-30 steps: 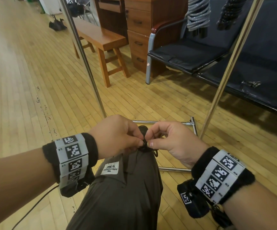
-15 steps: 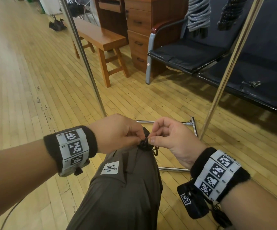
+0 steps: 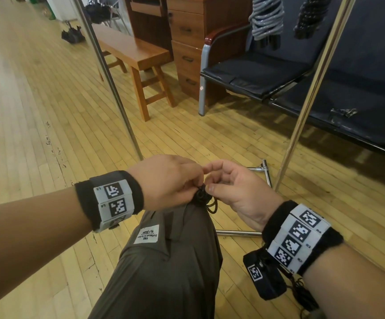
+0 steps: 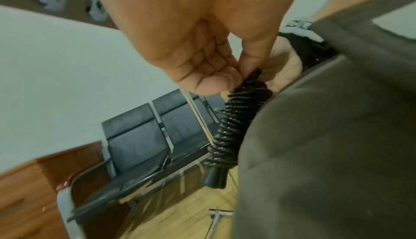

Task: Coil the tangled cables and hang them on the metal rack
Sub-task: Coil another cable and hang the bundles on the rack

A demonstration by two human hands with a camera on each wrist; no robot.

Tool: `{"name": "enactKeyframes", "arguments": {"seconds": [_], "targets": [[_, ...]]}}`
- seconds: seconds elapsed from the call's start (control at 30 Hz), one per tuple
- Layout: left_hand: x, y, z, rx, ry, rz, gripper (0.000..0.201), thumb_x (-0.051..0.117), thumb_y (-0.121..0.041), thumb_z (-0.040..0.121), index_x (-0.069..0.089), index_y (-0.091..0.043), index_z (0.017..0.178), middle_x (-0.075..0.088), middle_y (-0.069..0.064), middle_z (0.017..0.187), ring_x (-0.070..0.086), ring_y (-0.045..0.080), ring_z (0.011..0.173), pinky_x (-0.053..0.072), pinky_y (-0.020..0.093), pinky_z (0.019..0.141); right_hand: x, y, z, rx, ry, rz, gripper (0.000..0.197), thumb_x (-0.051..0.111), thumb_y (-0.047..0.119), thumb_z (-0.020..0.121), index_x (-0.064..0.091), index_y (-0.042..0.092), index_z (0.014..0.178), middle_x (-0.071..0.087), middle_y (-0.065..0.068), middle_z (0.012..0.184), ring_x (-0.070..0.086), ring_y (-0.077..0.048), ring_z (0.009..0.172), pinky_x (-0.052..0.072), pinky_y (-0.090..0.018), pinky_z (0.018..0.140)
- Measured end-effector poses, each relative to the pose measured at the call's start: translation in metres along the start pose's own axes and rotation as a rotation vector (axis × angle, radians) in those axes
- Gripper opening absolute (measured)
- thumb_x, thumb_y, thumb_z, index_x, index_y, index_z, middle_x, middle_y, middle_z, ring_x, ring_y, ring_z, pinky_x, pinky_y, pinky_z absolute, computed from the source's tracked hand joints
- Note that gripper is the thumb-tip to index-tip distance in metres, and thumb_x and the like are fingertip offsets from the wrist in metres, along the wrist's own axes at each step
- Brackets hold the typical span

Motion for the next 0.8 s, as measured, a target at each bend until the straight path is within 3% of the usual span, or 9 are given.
{"name": "enactKeyframes", "arguments": {"seconds": [0.1,0.17,0.23,0.3,0.37,0.5,0.6,0.7,0.8], "targets": [[0.000,0.010,0.003,-0.120,-0.048,-0.092,0.013,0.064,-0.035,0.095,0.067,-0.027,0.106,0.062,-0.014,0.089,0.056,0.004,0.075,0.051,0.026,0.070,0.002,0.008,-0.001,-0.038,0.043,-0.132,0.047,0.068,0.010,0.081,0.068,0.028,0.124,0.070,0.004,0.110,0.062,-0.012,0.102,0.054,-0.035,0.098],[0.001,0.013,0.005,-0.178,-0.067,-0.147,0.010,0.064,-0.037,0.093,0.064,-0.032,0.101,0.062,-0.014,0.084,0.058,0.000,0.075,0.050,0.024,0.068,0.003,0.010,-0.002,-0.066,0.047,-0.333,0.053,0.073,0.025,0.078,0.062,0.044,0.127,0.068,0.019,0.116,0.060,0.003,0.109,0.053,-0.026,0.098],[-0.001,0.013,0.007,-0.222,-0.085,-0.202,0.008,0.064,-0.040,0.090,0.061,-0.036,0.096,0.063,-0.013,0.080,0.059,0.002,0.072,0.049,0.023,0.065,0.005,0.010,-0.003,-0.085,0.029,-0.492,0.053,0.079,0.038,0.078,0.057,0.052,0.125,0.066,0.026,0.115,0.059,0.008,0.110,0.050,-0.015,0.091],[-0.005,0.014,0.010,-0.254,-0.122,-0.276,0.008,0.065,-0.040,0.086,0.057,-0.041,0.089,0.063,-0.013,0.075,0.059,0.004,0.068,0.046,0.020,0.062,0.008,0.008,-0.004,-0.106,-0.015,-0.547,0.049,0.082,0.040,0.079,0.057,0.048,0.120,0.068,0.025,0.111,0.062,0.006,0.105,0.051,-0.019,0.086],[-0.007,0.013,0.013,-0.260,-0.133,-0.315,0.009,0.062,-0.043,0.081,0.054,-0.043,0.084,0.062,-0.013,0.070,0.058,0.004,0.069,0.042,0.016,0.059,0.007,0.011,-0.004,-0.130,-0.068,-0.533,0.041,0.082,0.036,0.082,0.060,0.043,0.116,0.071,0.021,0.107,0.065,0.002,0.102,0.055,-0.028,0.088],[-0.010,0.013,0.017,-0.305,-0.148,-0.413,0.007,0.061,-0.040,0.082,0.054,-0.039,0.084,0.064,-0.010,0.066,0.057,0.002,0.060,0.043,0.017,0.054,0.004,0.025,-0.006,-0.178,-0.091,-0.520,0.032,0.079,0.024,0.085,0.065,0.036,0.111,0.072,0.012,0.099,0.068,-0.007,0.098,0.059,-0.036,0.088],[-0.012,0.014,0.020,-0.352,-0.156,-0.468,0.003,0.058,-0.033,0.085,0.055,-0.034,0.086,0.071,-0.004,0.071,0.069,0.008,0.063,0.056,0.029,0.057,-0.001,0.031,-0.008,-0.215,-0.122,-0.468,0.037,0.080,0.019,0.084,0.062,0.031,0.113,0.072,0.010,0.096,0.070,-0.009,0.094,0.061,-0.034,0.082],[-0.012,0.015,0.022,-0.401,-0.127,-0.518,0.005,0.055,-0.026,0.092,0.056,-0.030,0.088,0.072,-0.003,0.070,0.072,0.008,0.061,0.056,0.027,0.058,-0.007,0.035,-0.012,-0.223,-0.163,-0.388,0.044,0.082,0.017,0.082,0.054,0.033,0.113,0.071,0.007,0.095,0.071,-0.013,0.089,0.063,-0.032,0.078],[-0.012,0.012,0.023,-0.396,-0.081,-0.645,0.015,0.053,-0.017,0.101,0.058,-0.027,0.092,0.073,0.000,0.070,0.075,0.016,0.064,0.062,0.034,0.066,-0.010,0.039,-0.017,-0.224,-0.162,-0.310,0.047,0.083,0.018,0.080,0.054,0.034,0.114,0.073,0.003,0.097,0.073,-0.016,0.089,0.064,-0.030,0.074]]}}
Point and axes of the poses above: each hand's wrist, its own z-axis towards the middle knuckle, its own x-axis out of the palm, y = z × x, the point moved 7 cm from there along z, towards the middle knuckle
